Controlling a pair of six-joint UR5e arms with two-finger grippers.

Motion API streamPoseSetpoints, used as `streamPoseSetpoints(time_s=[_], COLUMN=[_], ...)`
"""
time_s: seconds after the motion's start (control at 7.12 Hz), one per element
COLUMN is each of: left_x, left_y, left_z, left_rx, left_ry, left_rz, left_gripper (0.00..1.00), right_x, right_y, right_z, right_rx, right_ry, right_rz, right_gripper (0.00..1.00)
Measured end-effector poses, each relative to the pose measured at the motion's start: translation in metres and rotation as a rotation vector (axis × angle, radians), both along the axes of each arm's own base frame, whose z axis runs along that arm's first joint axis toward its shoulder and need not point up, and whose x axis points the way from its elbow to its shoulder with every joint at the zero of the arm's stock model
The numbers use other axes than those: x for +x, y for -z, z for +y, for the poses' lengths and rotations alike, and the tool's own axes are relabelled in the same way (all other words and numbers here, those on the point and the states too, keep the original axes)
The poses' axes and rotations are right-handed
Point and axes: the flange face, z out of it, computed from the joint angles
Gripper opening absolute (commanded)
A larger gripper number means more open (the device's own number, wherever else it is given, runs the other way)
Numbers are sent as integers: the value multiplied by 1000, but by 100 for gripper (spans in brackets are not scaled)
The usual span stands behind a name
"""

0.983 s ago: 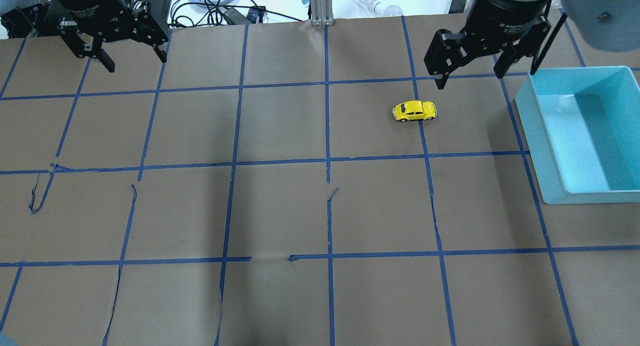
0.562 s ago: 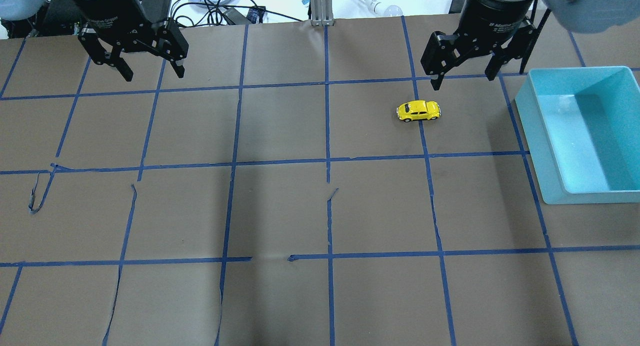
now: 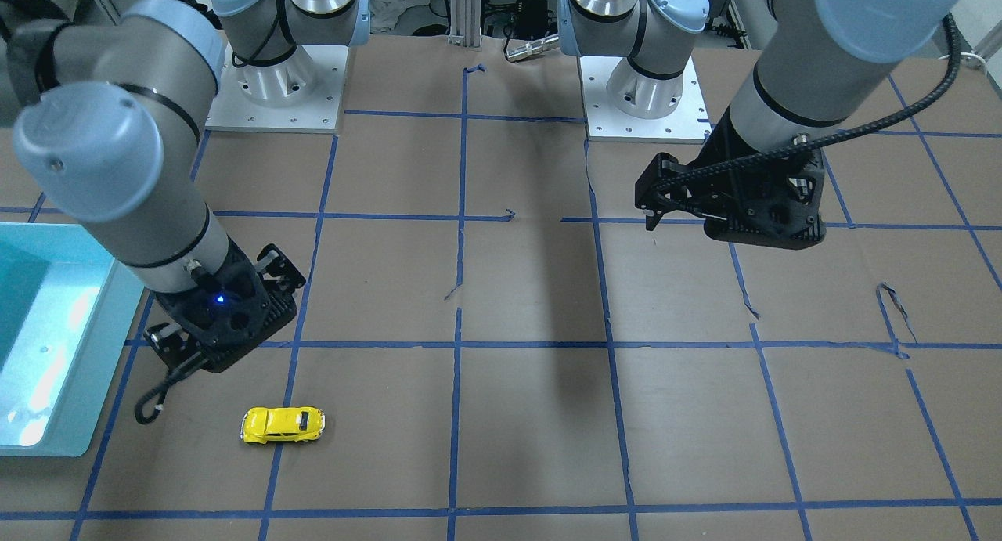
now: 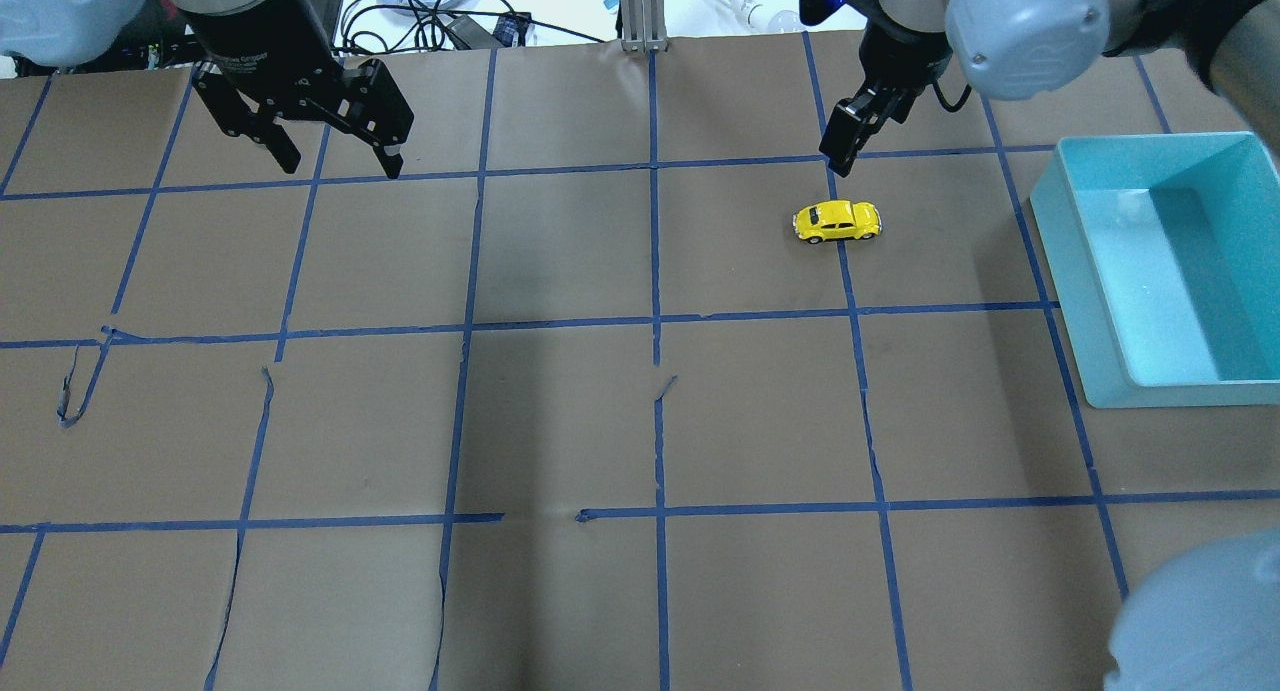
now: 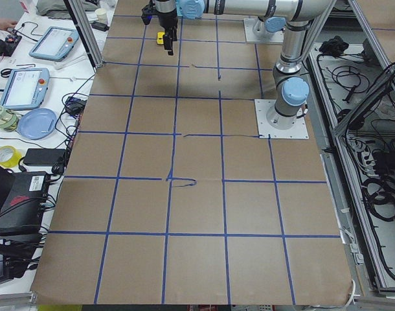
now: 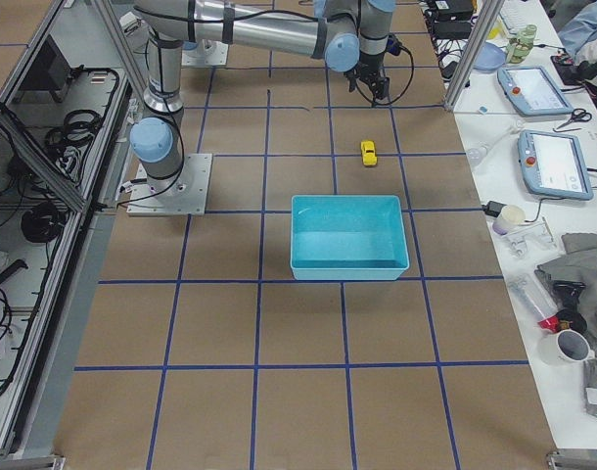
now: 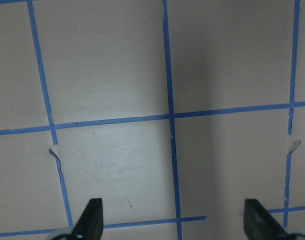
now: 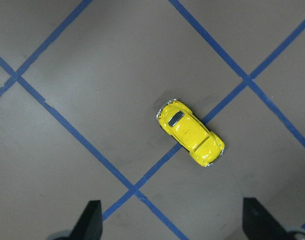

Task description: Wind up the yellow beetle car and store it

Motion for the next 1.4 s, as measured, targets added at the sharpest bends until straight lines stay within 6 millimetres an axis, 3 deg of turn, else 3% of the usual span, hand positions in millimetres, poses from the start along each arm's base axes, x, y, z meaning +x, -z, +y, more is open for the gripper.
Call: streamPoseSetpoints(time_s=[0.42, 0.98, 1.26, 1.4], left_x=[-3, 6, 10, 13], left_y=[9, 8, 8, 9], left_z=[9, 7, 7, 8], left_rx=[15, -6, -7, -6], left_ry=[8, 2, 4, 4], left_rz=[-6, -23, -57, -72], left_gripper=[100, 100, 100, 100], right_x=[1, 1, 1, 1], right_y=[66, 145, 171, 175], right_z=[-22, -47, -41, -40], right_rx=[62, 31, 5, -6], right_ry=[-302, -491, -535, -570], right_rz=[0, 3, 9, 13], right_gripper=[100, 100, 91, 78])
